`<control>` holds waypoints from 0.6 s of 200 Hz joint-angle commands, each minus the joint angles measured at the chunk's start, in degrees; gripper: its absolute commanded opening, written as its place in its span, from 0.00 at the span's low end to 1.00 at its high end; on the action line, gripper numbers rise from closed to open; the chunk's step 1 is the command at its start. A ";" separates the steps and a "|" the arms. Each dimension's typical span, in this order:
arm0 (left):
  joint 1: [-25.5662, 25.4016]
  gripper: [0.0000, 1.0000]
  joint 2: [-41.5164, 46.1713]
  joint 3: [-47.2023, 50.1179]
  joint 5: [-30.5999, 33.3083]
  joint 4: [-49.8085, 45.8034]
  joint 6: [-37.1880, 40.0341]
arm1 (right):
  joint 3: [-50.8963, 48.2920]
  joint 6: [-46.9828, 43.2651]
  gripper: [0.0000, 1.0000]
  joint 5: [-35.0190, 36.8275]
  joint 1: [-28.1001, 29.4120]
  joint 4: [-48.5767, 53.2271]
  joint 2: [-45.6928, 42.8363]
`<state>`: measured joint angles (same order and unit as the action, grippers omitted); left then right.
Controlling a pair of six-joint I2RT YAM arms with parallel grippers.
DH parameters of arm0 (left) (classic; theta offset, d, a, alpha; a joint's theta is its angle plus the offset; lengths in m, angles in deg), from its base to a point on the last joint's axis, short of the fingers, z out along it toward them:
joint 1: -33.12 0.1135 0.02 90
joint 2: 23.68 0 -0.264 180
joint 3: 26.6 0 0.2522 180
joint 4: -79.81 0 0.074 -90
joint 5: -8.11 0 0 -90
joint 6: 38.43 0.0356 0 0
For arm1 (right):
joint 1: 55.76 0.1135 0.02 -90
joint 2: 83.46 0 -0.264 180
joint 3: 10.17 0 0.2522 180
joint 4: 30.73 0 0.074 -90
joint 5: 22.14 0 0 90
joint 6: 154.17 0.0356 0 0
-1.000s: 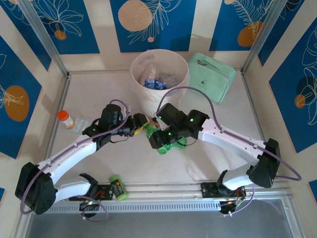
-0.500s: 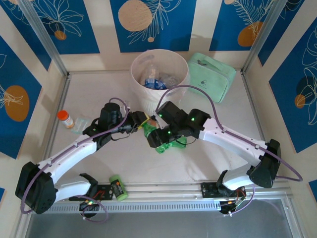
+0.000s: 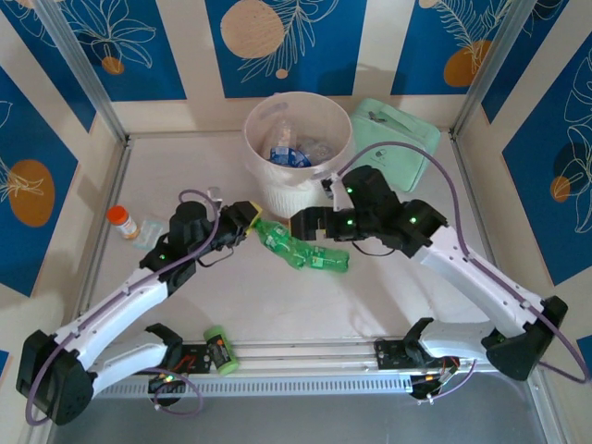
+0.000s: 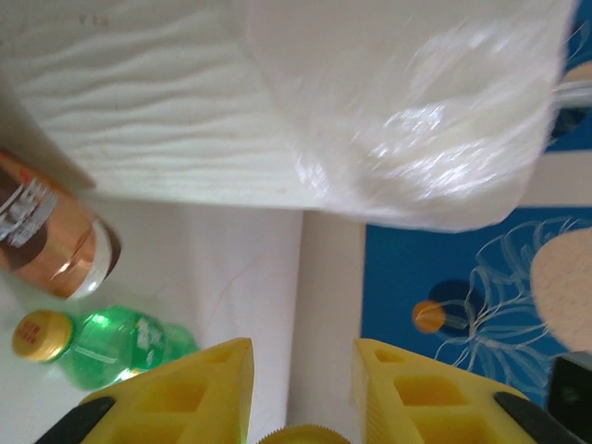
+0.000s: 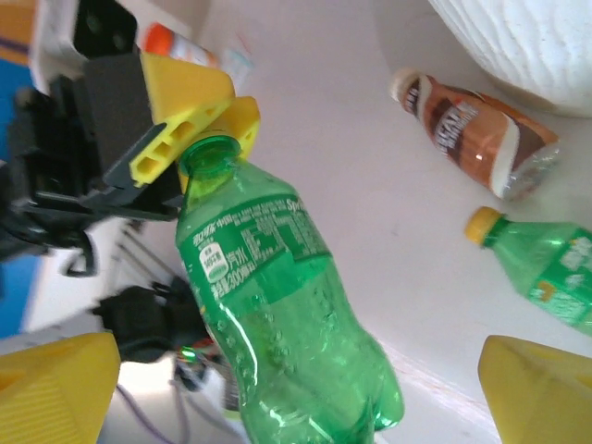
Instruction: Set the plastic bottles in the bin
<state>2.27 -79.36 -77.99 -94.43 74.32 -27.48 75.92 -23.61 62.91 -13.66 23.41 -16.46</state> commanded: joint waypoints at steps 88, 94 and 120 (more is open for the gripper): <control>0.97 0.29 1.94 0.91 8.49 17.94 -8.11 | -6.69 10.77 0.94 -17.82 -2.73 -15.64 -1.52; 0.98 0.29 1.73 0.84 8.34 18.15 -8.19 | -6.64 10.68 0.93 -17.81 -2.80 -15.60 -1.65; 0.99 0.28 1.16 0.79 7.55 18.61 -8.48 | -6.51 10.68 0.86 -18.12 -3.30 -16.11 -2.05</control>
<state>2.75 -78.01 -77.25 -87.35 89.07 -34.95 69.56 -13.36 47.17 -16.34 8.98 -17.31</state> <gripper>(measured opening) 0.304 0.887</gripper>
